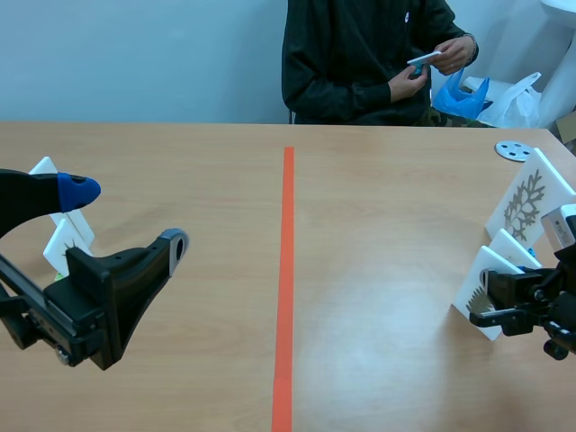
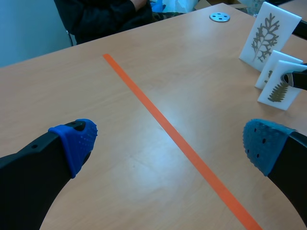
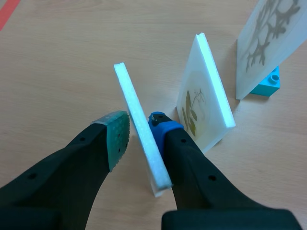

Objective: Sort the leaf by its shape. The table is split by an orange tape line. A compound leaf with several leaflets goes to the left side, a simple leaf with one blade goes to the right side. Return to the home posture when a red brick is placed on the table.

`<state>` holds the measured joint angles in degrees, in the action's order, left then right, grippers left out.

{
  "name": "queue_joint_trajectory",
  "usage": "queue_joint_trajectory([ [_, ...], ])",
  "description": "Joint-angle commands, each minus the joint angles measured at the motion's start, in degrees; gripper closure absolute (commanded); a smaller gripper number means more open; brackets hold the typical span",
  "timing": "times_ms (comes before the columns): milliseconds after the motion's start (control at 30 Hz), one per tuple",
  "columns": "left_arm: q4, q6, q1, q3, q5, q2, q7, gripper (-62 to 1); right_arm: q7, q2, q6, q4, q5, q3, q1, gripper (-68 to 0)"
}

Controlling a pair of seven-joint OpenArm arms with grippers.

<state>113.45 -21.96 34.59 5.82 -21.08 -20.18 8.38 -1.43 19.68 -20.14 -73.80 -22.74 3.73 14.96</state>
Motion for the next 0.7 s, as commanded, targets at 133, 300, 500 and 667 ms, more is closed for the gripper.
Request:
queue_joint_trajectory([
  [133,0.13,-0.13,-0.15,0.31,-0.59,0.15,-0.87,-62.3,-0.9,0.63,0.04,-0.59,-0.46,0.07,-0.66,-14.6],
  [300,0.13,-0.13,-0.15,0.31,-0.59,0.15,-0.9,-62.3,-1.97,0.68,-0.17,-1.44,-0.92,0.17,-0.68,-31.4],
  [500,0.13,-0.13,-0.15,0.31,-0.59,0.15,-0.9,-62.3,-1.75,0.68,-5.27,-6.47,-1.79,3.28,-0.66,-41.6],
  [667,0.13,-0.13,-0.15,0.31,-0.59,0.15,-0.92,-62.3,0.9,0.81,-8.94,-13.2,-6.29,7.26,-0.37,-55.0],
])
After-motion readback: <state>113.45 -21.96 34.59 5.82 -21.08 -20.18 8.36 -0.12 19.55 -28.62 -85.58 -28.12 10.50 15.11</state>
